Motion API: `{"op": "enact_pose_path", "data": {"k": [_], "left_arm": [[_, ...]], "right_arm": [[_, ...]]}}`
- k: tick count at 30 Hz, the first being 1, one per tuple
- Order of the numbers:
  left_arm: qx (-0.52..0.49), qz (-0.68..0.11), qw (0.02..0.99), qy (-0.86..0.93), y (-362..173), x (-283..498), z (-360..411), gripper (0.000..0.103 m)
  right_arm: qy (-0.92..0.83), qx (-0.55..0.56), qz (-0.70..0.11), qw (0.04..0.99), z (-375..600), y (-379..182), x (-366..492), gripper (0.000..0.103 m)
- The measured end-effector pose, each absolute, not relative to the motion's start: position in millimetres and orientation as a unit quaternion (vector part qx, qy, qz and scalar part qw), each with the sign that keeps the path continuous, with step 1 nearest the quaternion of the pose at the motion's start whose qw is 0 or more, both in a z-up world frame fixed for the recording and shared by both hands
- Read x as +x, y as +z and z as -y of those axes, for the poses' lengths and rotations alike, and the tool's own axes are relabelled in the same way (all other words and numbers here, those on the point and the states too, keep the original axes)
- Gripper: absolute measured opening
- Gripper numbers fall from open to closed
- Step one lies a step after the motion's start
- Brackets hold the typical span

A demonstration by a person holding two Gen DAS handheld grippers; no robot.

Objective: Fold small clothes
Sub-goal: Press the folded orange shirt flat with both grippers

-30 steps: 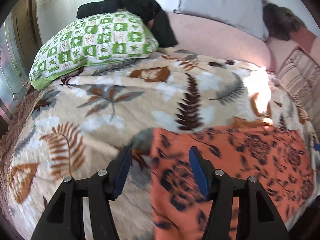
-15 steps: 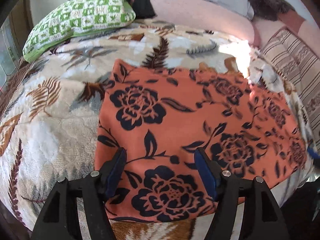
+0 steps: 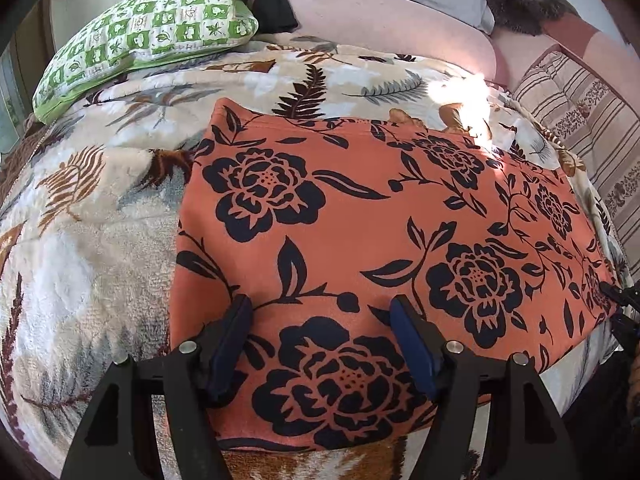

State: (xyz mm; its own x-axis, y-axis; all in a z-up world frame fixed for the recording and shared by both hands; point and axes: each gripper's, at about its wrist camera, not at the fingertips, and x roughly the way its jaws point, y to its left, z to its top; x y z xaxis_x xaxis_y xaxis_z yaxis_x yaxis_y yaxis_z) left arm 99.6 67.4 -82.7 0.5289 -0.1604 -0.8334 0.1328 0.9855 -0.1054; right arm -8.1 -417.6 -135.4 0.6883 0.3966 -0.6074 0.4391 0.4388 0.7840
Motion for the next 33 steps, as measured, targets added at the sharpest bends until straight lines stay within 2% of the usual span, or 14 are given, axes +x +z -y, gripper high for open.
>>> {"op": "enact_pose_path", "data": {"k": [3, 5, 6, 7, 8, 9, 14, 20, 22, 24, 28, 31, 32, 33], "left_arm": [[-0.002, -0.473, 0.877, -0.083, -84.5, 99.6, -64.9, 0.073], [0.004, -0.476, 0.876, -0.081, -82.5, 100.9, -63.7, 0.073], [0.001, -0.477, 0.875, -0.082, -81.0, 101.5, -64.9, 0.073], [-0.004, -0.477, 0.875, -0.083, -80.2, 101.7, -66.3, 0.073], [-0.010, -0.476, 0.875, -0.085, -79.9, 102.2, -68.1, 0.073], [-0.014, -0.475, 0.876, -0.087, -80.6, 102.5, -69.3, 0.073], [-0.006, -0.461, 0.883, -0.092, -84.9, 100.8, -66.1, 0.077], [-0.013, -0.453, 0.885, -0.107, -86.2, 100.8, -70.9, 0.078], [-0.010, -0.450, 0.886, -0.109, -86.8, 100.3, -70.7, 0.078], [-0.009, -0.448, 0.887, -0.111, -87.2, 100.1, -70.0, 0.079], [-0.008, -0.445, 0.889, -0.110, -88.2, 99.3, -67.8, 0.081], [-0.008, -0.443, 0.889, -0.114, -88.3, 98.6, -69.1, 0.081], [-0.008, -0.443, 0.889, -0.114, -88.0, 98.4, -69.1, 0.081], [-0.008, -0.443, 0.889, -0.113, -88.2, 98.4, -69.1, 0.081]], "right_arm": [[-0.030, 0.461, -0.411, 0.786, 409.4, -121.5, -11.6, 0.012], [-0.025, 0.486, -0.423, 0.765, 413.6, -130.8, -7.3, 0.017], [-0.018, 0.497, -0.419, 0.760, 416.7, -127.6, -8.5, 0.025], [-0.014, 0.486, -0.416, 0.768, 419.0, -118.2, -8.7, 0.033], [-0.024, 0.467, -0.414, 0.781, 421.6, -106.2, -10.0, 0.069], [-0.038, 0.452, -0.402, 0.796, 426.6, -93.7, -13.5, 0.084], [0.014, 0.404, -0.399, 0.823, 443.9, -58.5, 47.8, 0.084], [0.068, 0.391, -0.466, 0.791, 444.6, -89.0, 159.5, 0.084], [0.073, 0.385, -0.481, 0.785, 438.5, -98.6, 178.1, 0.078], [0.062, 0.359, -0.486, 0.795, 432.4, -97.6, 185.0, 0.012], [-0.003, 0.368, -0.472, 0.801, 446.0, -111.3, 176.2, 0.012], [0.003, 0.382, -0.459, 0.802, 445.3, -111.0, 167.4, 0.023], [-0.003, 0.373, -0.453, 0.810, 444.1, -102.8, 160.6, 0.035], [-0.018, 0.357, -0.447, 0.820, 441.7, -91.9, 151.6, 0.060]]}}
